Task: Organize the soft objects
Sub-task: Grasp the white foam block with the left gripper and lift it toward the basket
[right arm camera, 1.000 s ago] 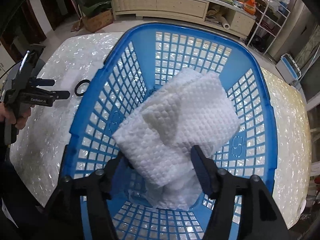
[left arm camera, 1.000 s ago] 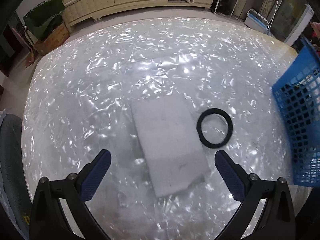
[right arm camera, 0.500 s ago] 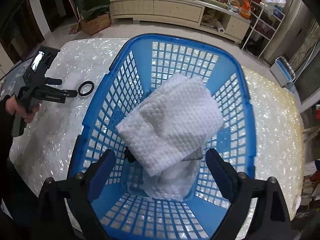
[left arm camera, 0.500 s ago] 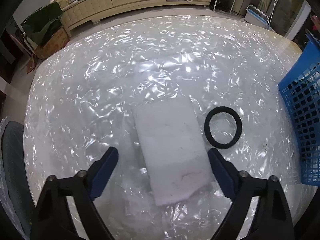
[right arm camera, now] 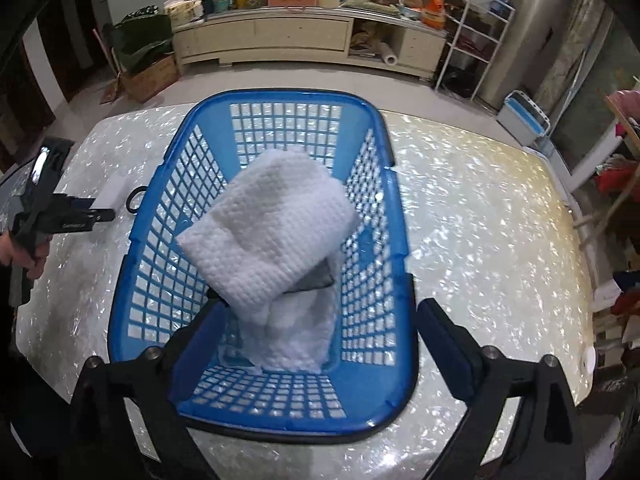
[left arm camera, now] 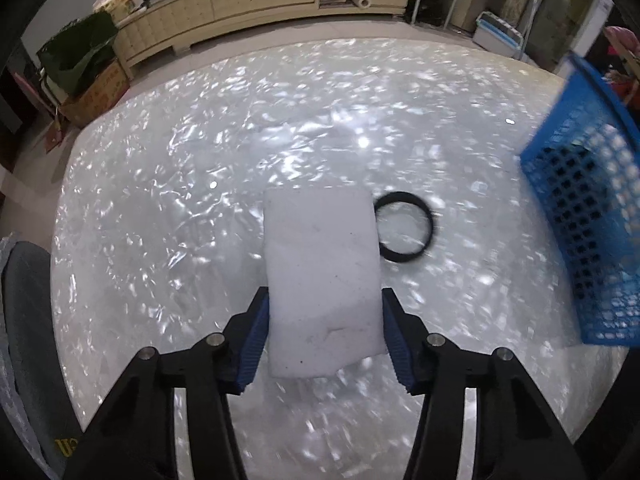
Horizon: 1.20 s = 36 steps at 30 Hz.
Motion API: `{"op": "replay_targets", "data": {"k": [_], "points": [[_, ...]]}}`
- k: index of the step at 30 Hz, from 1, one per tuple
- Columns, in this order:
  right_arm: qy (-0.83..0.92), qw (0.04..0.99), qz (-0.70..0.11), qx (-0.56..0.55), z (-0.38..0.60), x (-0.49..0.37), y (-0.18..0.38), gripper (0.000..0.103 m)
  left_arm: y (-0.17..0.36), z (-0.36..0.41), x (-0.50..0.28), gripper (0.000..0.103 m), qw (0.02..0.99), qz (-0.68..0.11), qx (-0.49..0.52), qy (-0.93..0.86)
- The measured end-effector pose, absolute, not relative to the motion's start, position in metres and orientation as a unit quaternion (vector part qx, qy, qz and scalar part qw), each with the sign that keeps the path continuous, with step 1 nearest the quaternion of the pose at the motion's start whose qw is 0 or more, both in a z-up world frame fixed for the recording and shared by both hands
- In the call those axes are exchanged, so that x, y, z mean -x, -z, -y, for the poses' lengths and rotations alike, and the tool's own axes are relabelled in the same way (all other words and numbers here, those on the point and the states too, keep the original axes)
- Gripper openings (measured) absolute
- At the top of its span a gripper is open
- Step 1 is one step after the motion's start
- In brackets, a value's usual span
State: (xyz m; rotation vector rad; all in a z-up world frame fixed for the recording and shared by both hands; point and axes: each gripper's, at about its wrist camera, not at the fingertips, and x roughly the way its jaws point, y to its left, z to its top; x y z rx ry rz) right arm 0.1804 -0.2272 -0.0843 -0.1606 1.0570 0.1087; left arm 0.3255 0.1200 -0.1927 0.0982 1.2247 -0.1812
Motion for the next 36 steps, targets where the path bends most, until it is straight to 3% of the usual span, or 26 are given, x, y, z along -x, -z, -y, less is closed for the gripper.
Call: {"op": "replay_targets", "data": {"k": [21,36], "points": [[-0.044,0.865,-0.496,0.052,0.249,-0.148,0.082,0.103,0.070,-0.012,-0.190,0.051,0.844,-0.477,-0.072,0.233],[-0.058,0.881,-0.469,0.035,0.268,-0.136,0.076,0.103,0.032,0.075,-0.184,0.051,0.842,-0.436,-0.114,0.296]]}}
